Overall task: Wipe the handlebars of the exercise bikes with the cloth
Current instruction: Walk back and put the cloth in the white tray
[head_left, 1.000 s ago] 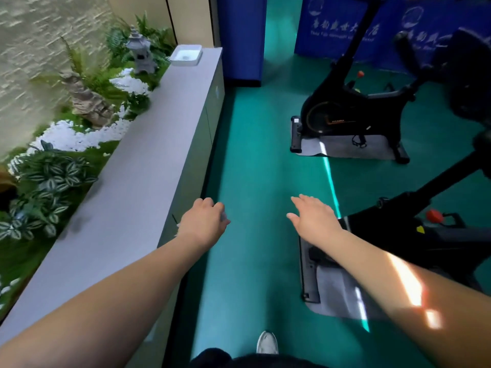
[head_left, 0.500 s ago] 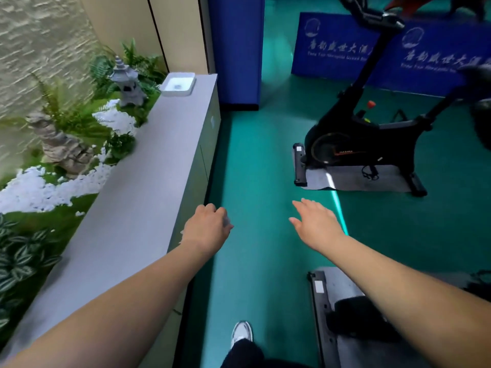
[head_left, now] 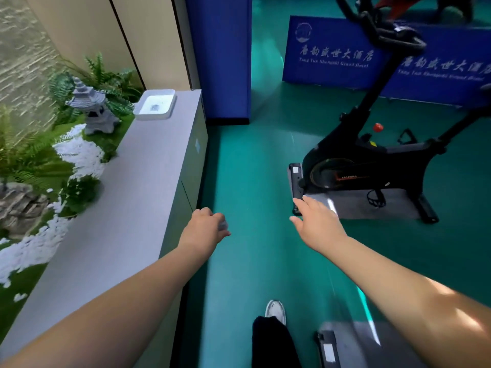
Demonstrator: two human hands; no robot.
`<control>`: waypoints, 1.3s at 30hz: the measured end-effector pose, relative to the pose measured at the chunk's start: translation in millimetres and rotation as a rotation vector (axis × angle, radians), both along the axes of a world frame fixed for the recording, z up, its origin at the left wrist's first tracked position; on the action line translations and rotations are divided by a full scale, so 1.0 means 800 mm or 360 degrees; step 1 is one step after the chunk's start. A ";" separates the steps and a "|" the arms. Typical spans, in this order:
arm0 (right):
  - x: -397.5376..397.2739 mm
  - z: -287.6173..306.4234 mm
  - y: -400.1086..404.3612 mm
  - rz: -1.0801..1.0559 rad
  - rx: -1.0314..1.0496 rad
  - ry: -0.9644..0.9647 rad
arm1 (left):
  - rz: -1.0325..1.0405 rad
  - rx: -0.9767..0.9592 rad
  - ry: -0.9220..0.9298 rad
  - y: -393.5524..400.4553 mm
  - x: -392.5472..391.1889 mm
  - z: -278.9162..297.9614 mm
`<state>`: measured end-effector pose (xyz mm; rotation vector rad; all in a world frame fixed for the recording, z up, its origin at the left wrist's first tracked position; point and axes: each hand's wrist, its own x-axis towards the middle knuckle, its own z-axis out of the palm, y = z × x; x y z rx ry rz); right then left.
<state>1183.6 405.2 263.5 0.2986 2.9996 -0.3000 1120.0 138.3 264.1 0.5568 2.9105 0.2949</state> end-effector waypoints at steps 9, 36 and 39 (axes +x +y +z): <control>-0.230 0.009 0.098 0.0094 0.0127 -0.0016 | 0.0122 0.0128 0.0065 0.083 -0.214 0.008; -0.839 -0.012 0.155 0.0181 0.0053 -0.0132 | 0.0221 0.0165 -0.0049 0.144 -0.819 -0.030; -0.916 -0.011 0.177 0.0254 0.0066 -0.0152 | 0.0294 0.0174 -0.0043 0.162 -0.882 -0.037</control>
